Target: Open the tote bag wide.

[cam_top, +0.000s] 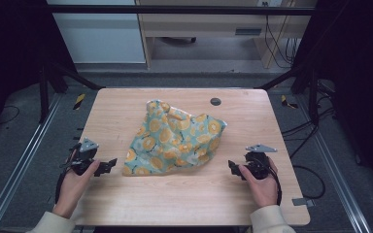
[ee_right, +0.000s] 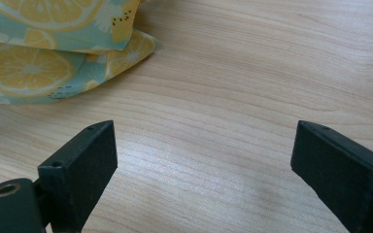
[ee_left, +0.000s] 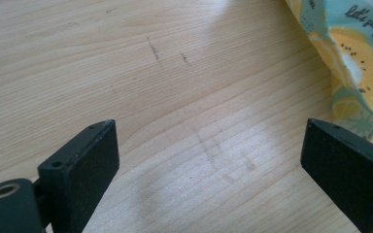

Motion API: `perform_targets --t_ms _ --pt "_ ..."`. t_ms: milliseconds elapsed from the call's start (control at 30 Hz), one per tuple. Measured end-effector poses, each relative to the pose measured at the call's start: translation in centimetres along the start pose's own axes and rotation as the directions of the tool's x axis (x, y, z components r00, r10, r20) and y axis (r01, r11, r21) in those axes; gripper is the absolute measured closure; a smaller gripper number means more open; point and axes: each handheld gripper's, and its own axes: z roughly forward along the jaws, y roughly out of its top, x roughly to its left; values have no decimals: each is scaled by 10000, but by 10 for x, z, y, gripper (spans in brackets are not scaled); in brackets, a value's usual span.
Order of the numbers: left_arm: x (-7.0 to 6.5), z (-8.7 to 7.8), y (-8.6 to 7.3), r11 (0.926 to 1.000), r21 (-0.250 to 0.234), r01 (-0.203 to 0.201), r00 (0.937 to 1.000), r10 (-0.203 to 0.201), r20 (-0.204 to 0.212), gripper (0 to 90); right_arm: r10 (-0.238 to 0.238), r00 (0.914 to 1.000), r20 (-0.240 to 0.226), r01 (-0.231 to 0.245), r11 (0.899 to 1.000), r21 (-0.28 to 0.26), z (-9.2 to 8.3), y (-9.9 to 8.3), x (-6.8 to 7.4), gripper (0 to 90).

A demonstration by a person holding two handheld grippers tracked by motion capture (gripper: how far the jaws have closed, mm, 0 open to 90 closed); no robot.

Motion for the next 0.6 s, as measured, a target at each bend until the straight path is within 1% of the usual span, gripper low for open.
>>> perform_targets --t_ms 133,167,233,267,300,333,367,400,433,467,500,533,567,600 --pt "1 2 0 9999 128 8 10000 -8 -19 65 -11 10000 44 11 10000 4 0 1 2 93" --pt "1 2 -1 9998 193 -45 10000 46 -17 65 -188 9998 95 188 9998 29 -2 1 5 97" --pt "0 3 -1 9998 184 -15 10000 16 -22 65 -184 9997 138 184 9998 61 -3 1 7 97" --pt "1 3 -1 9995 270 -153 9999 154 -37 65 -261 9995 157 260 9996 94 -4 1 9 97" --pt "0 3 -1 9995 281 -135 9999 137 -39 65 -258 9996 86 258 9996 63 -6 2 11 98" --pt "0 4 -1 9995 281 -138 9999 140 -57 66 -364 9993 -112 364 9993 -46 -9 4 16 100" --pt "-1 4 -1 9994 302 -150 9999 152 -74 66 -486 9987 -125 485 9988 -52 -10 6 18 102" --pt "-1 4 -2 9993 330 -155 9998 158 -94 67 -399 9991 -108 398 9991 -113 -12 9 21 111" --pt "-1 4 -2 9989 407 -225 9997 229 -104 67 -399 9991 -108 398 9991 -113 -12 9 21 111" --pt "-1 5 -2 9986 459 -243 9996 249 -110 68 -419 9989 -187 414 9989 -235 -15 13 24 124" --pt "-1 5 -2 9985 489 -262 9996 269 -121 68 -571 9979 -317 557 9976 -409 -19 22 30 150" --pt "-1 5 -2 9982 526 -279 9995 285 -114 68 -571 9979 -317 557 9976 -409 -19 22 30 150" --pt "-1 6 -2 9982 526 -276 9995 282 -120 68 -704 9970 -323 689 9965 -473 -21 26 34 150" --pt "-2 6 -2 9983 513 -278 9995 284 -101 68 -980 9949 -241 965 9938 -544 -24 35 39 154"
